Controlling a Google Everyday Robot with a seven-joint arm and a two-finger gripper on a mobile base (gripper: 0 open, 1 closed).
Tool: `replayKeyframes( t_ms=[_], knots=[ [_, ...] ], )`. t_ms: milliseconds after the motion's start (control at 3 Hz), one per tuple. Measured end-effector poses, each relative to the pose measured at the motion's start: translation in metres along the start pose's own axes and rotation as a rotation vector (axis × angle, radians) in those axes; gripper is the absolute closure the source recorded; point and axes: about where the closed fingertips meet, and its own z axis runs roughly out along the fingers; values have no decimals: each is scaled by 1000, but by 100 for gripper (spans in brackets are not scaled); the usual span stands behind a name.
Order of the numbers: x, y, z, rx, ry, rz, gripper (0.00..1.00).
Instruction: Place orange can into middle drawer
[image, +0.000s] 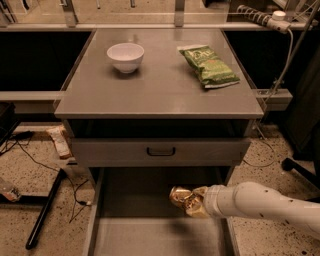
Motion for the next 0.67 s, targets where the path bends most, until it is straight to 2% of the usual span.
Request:
replayKeyframes(
  t_ms=[333, 667],
  knots=[
    [0, 0, 0, 0, 0, 0, 100],
    [1, 3, 7, 6, 14, -28, 100]
  ],
)
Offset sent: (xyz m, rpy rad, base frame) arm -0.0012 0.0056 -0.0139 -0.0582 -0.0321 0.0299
